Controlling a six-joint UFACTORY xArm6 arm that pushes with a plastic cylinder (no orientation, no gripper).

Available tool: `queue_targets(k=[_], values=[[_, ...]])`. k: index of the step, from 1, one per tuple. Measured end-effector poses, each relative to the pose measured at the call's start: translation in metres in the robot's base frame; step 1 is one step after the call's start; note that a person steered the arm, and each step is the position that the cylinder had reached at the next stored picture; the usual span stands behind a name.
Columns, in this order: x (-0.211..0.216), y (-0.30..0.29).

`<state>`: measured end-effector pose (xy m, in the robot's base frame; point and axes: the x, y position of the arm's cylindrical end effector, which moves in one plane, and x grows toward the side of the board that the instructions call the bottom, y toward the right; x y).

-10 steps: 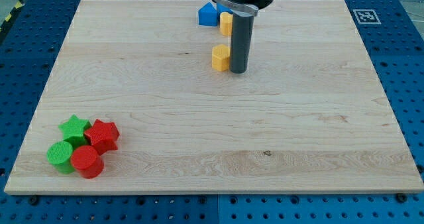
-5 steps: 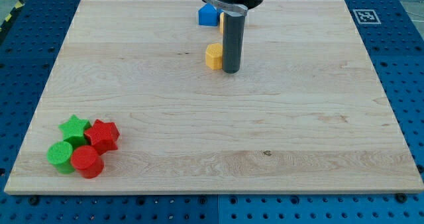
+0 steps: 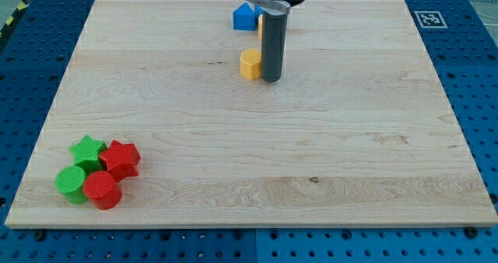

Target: Move the yellow hexagon down to the blue triangle

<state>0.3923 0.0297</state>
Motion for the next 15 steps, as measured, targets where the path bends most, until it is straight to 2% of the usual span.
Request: queue_targets(k=[10, 11, 12, 13, 15], values=[[-0.027, 0.000], [-0.024, -0.001], [0.008, -0.002], [0.013, -0.015], [-0.027, -0.026]])
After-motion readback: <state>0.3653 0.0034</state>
